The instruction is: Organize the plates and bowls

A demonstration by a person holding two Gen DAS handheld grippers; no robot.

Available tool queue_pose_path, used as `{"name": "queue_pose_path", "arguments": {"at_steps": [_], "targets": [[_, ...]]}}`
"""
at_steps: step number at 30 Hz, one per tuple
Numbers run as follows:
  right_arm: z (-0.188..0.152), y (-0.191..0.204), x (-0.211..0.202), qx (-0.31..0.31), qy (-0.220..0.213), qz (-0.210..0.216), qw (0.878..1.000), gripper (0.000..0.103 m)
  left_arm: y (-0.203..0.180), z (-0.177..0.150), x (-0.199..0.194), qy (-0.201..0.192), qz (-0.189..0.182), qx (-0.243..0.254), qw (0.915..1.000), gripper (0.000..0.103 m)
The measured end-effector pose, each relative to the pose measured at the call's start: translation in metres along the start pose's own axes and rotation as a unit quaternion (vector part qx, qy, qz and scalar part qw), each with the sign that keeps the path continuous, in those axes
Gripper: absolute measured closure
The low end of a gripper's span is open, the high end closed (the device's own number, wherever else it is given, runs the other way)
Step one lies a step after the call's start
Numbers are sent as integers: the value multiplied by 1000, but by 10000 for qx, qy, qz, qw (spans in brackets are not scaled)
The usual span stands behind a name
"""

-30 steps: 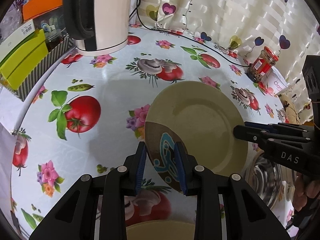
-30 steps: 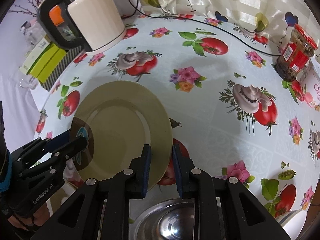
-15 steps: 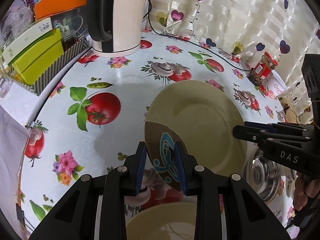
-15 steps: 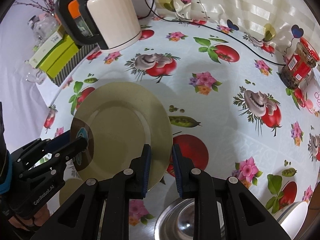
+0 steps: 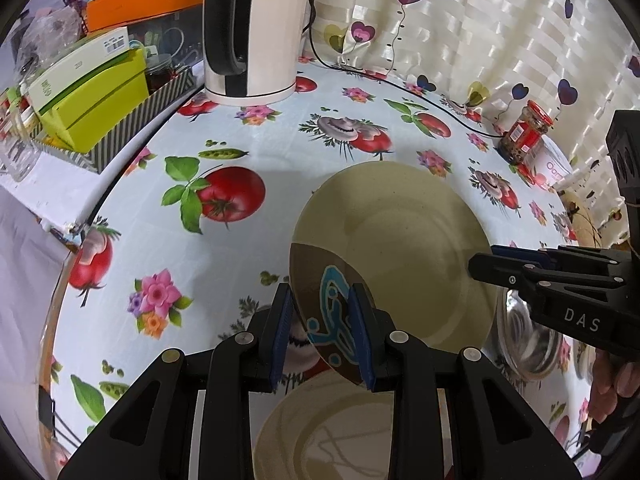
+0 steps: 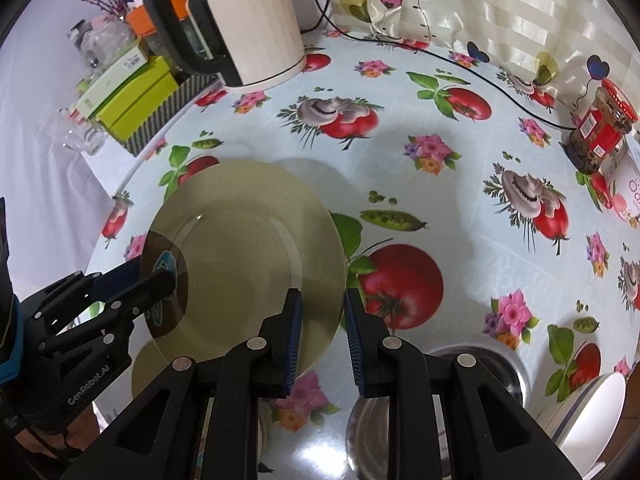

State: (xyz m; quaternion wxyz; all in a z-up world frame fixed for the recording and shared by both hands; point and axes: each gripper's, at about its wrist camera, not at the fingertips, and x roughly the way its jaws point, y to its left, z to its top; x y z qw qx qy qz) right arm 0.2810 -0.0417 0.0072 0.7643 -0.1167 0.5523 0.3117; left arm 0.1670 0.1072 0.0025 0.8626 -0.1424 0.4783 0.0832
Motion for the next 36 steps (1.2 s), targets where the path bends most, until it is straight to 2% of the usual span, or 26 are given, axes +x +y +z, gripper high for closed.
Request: {"name": "queue_pose_path", "arguments": {"at_steps": [23, 36], "targets": [[-67, 35, -2, -89, 213, 85, 9997, 82, 14, -64, -27, 131, 106, -88, 9998, 73], [-89, 47, -8, -194, 277, 42, 9994, 82, 15, -87, -34, 203, 121, -84, 9997, 73]]}}
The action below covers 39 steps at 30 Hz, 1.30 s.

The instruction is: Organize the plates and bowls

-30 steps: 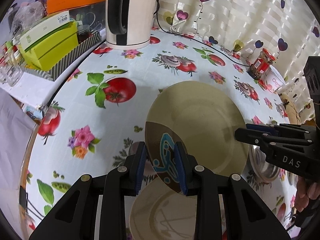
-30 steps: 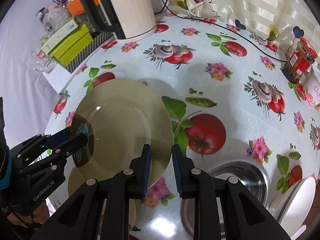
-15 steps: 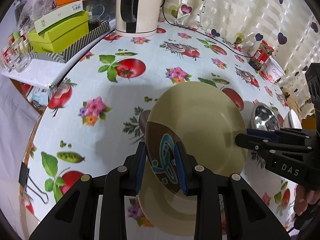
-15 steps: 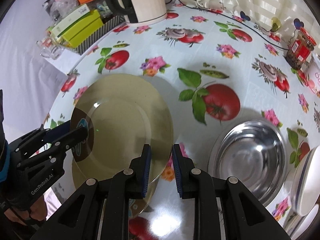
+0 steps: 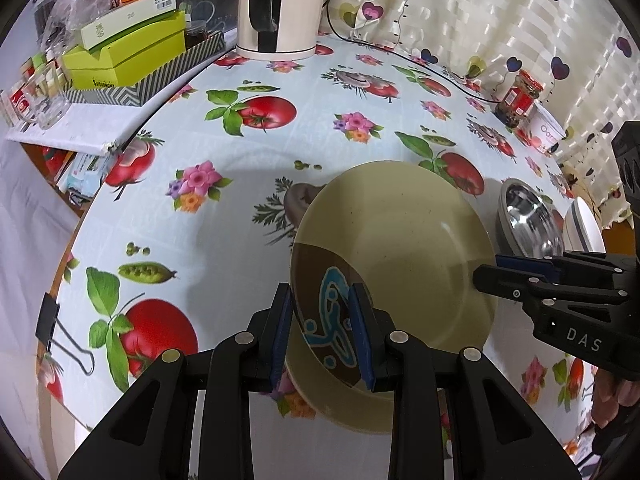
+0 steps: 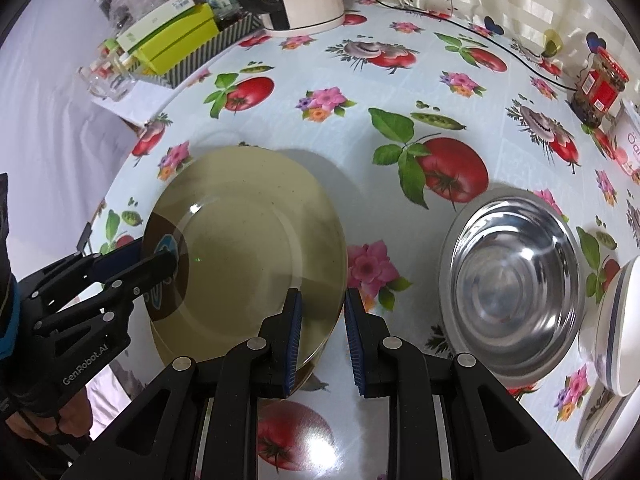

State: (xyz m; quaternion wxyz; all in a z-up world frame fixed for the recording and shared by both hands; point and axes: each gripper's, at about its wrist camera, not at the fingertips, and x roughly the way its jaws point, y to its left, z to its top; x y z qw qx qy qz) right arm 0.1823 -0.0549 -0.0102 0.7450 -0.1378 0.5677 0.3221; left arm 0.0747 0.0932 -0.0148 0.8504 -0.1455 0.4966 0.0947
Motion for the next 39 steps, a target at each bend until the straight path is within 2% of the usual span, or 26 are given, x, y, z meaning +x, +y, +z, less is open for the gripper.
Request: {"name": "queue_pose_path", "arguments": {"at_steps": [8, 19, 30, 39], "targets": [[-11, 6, 3, -83, 89, -57, 9999, 82, 1, -13, 3, 142, 34, -32, 9999, 73], [-20, 13, 7, -225, 103, -88, 9997, 80, 2, -21, -1, 133, 73, -60, 9999, 73], [-30, 24, 4, -494, -292, -400, 9975, 80, 7, -27, -3, 44, -13, -59, 10000, 73], [-34, 25, -3, -562, -565, -364, 9962, 80, 16, -24, -6, -120, -90, -201, 9997, 73]]}}
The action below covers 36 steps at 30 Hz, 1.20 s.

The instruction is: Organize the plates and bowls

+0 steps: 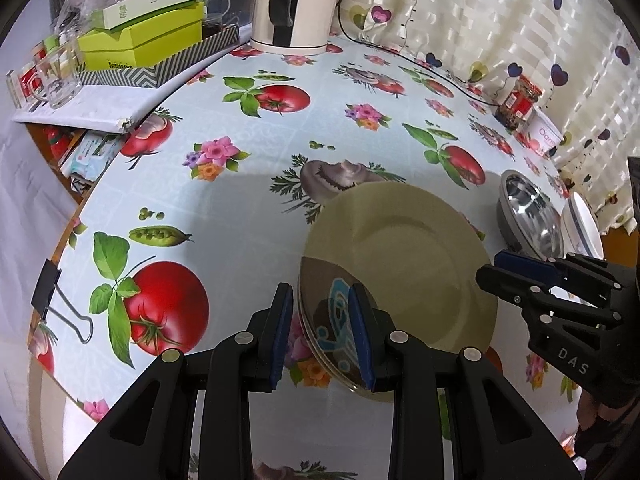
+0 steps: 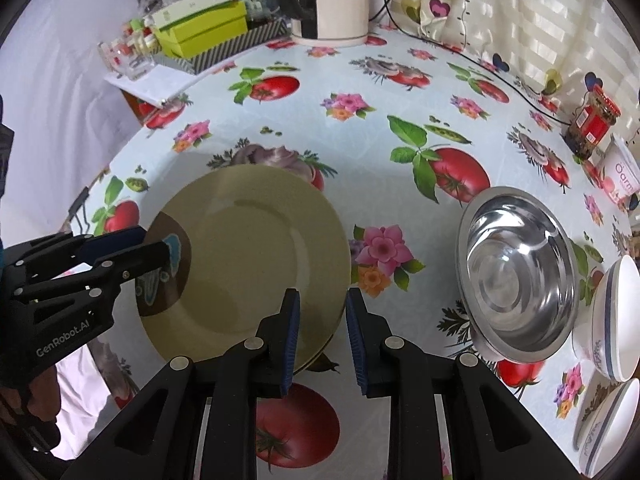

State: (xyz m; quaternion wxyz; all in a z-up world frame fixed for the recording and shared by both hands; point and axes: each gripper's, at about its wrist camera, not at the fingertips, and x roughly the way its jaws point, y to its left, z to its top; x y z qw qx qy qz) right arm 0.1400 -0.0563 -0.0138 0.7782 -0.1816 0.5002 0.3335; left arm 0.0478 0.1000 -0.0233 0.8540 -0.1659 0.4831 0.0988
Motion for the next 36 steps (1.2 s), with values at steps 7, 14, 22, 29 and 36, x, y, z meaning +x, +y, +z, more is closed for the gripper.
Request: {"name": "queue_pose_path", "arguments": {"at_steps": [7, 14, 22, 29, 36], "targets": [[0, -5, 0, 143, -134, 134, 9997, 80, 1, 0, 5, 45, -71, -85, 9999, 73], [-3, 2, -2, 35, -144, 18, 9999, 82, -5, -4, 3, 39, -62, 0, 10000, 73], [-5, 8, -3, -16, -170, 32, 9998, 83, -2, -7, -1, -20, -51, -66, 10000, 73], [-6, -1, -2, 149, -180, -52, 9997, 83, -2, -5, 2, -11, -68, -67, 10000, 73], [-9, -1, -2, 158, -205, -6, 9997, 83, -1, -3, 0, -39, -61, -146, 9999, 73]]}}
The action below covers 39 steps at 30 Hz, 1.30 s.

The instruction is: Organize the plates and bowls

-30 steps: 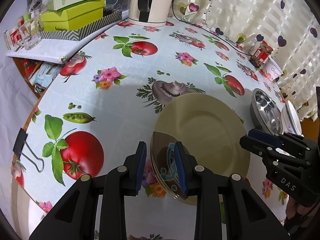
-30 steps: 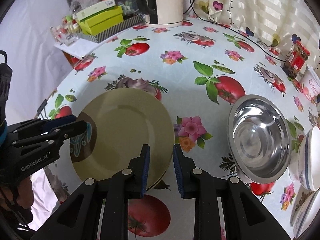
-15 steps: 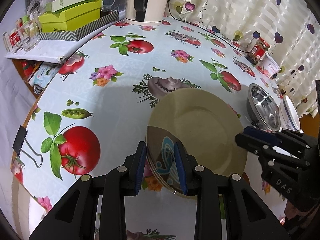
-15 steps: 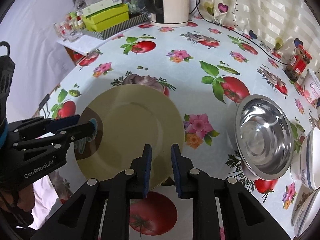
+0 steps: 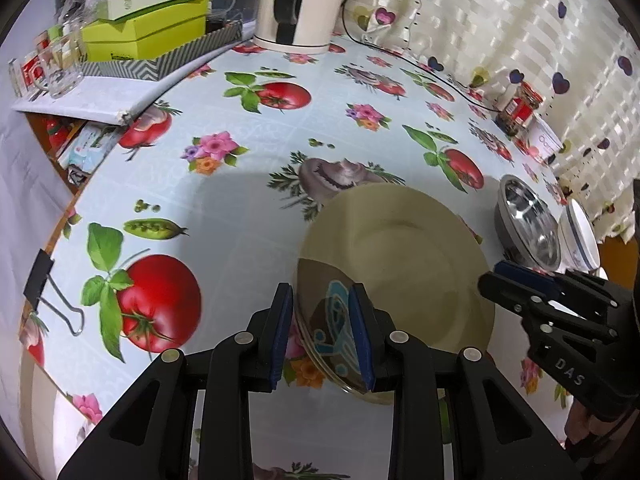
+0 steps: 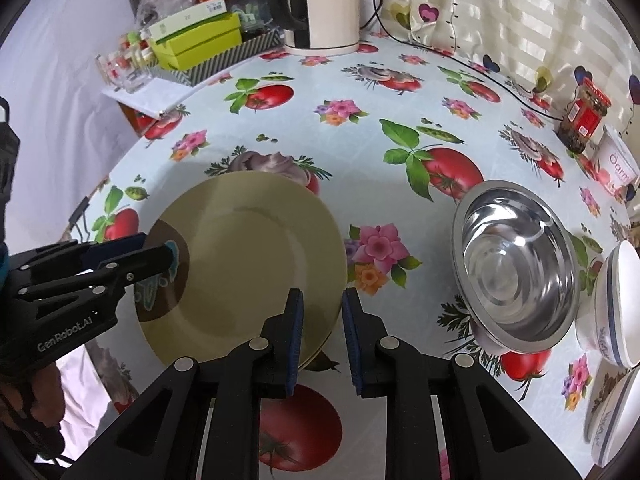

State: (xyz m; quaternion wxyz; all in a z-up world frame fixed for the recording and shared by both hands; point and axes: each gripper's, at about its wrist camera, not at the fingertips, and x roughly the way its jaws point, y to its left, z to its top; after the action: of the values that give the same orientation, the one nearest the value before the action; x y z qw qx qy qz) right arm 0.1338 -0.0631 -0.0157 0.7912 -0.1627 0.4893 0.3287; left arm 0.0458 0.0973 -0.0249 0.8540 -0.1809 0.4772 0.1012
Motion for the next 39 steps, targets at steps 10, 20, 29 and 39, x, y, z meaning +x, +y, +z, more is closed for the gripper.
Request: {"name": "queue_pose_path", "arguments": {"at_steps": [10, 20, 29, 39], "targets": [[0, -13, -16, 342, -158, -7, 9993, 83, -3, 15, -10, -129, -43, 41, 9999, 73], [1, -32, -37, 921, -258, -143, 9953, 83, -9, 36, -5, -161, -464, 277, 9984, 73], [2, -48, -61, 1387, -474, -408, 9884, 82, -21, 44, -1, -48, -699, 630, 9956, 73], [-14, -80, -75, 1802, -552, -717, 9795, 82, -51, 46, -3, -65, -935, 860, 9919, 73]]}}
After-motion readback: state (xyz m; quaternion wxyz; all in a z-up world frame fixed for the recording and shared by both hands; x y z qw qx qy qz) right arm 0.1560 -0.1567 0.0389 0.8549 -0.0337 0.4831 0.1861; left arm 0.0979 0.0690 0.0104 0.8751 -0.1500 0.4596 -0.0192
